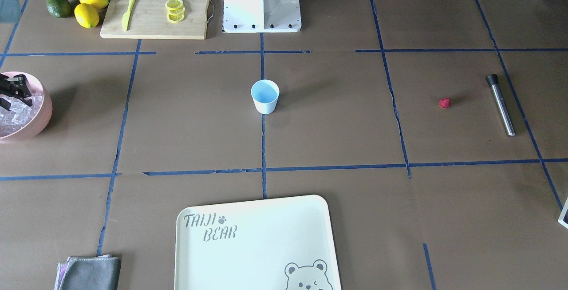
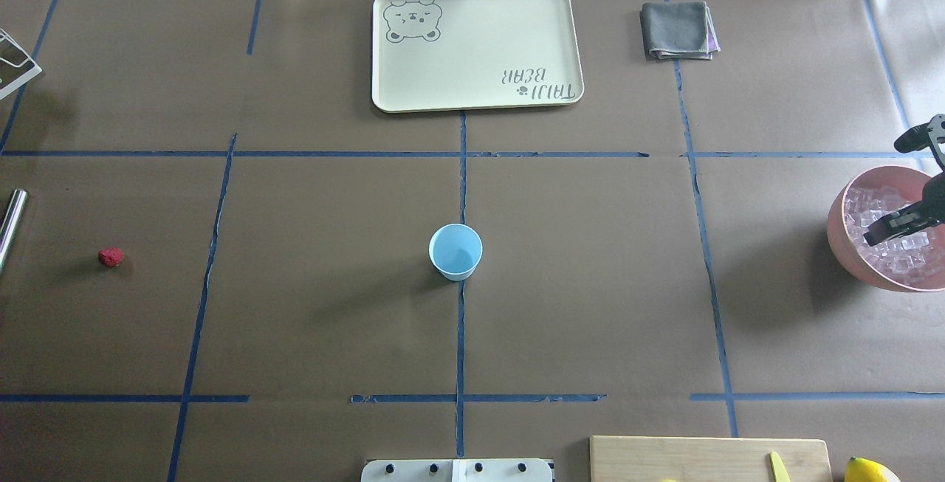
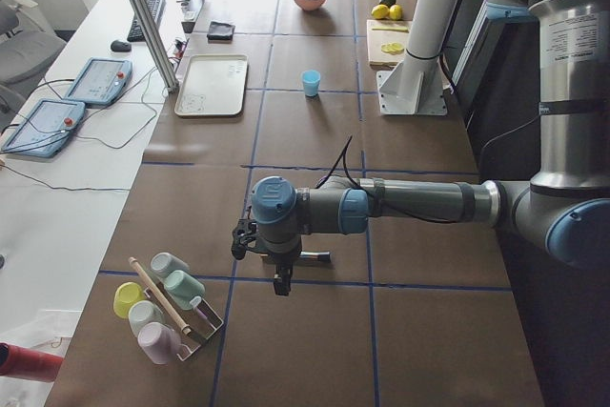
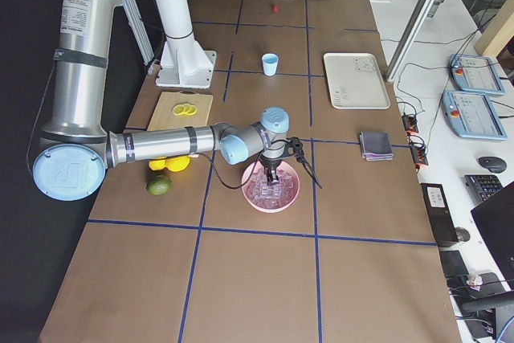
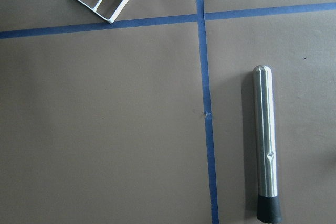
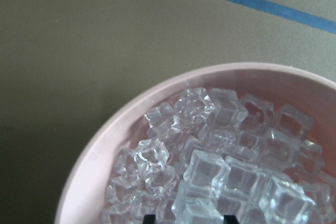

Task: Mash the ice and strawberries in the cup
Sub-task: 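Lower the right gripper into the pink bowl and grasp an ice cube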

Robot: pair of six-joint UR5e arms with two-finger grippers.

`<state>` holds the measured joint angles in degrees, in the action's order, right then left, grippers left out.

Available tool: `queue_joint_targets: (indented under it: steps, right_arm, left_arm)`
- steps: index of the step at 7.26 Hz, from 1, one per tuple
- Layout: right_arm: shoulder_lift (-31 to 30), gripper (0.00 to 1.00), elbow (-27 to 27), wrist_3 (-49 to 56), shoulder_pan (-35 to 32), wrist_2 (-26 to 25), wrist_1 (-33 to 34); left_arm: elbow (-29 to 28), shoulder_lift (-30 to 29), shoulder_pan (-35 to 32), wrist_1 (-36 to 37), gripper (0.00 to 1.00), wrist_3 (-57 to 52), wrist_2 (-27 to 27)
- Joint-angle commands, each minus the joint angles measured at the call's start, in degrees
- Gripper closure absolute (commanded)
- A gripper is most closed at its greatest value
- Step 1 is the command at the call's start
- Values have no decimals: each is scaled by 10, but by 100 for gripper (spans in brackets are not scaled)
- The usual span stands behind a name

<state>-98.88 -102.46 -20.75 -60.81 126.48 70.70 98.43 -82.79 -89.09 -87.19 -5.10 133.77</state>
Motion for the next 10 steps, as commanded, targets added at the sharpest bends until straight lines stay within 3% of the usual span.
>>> queue_joint_targets:
  steps: [1,2,3,8,10]
  right_arm:
    - [-6,81,-1,1,0,1,0]
    - [-7,95,-3,1,-1,0,0]
    - [-6,98,-6,2,-2,1,0]
    - [23,100,-98,-23,-24,11,9]
    - [115,100,-102,-178,14,3,15]
  left_arm:
    - [0,0,1,0,0,0,0]
    - [0,0,0,0,0,0,0]
    - [0,0,0,0,0,0,0]
    - [2,0,0,-1,0,0,0]
    - [5,0,1,0,0,0,0]
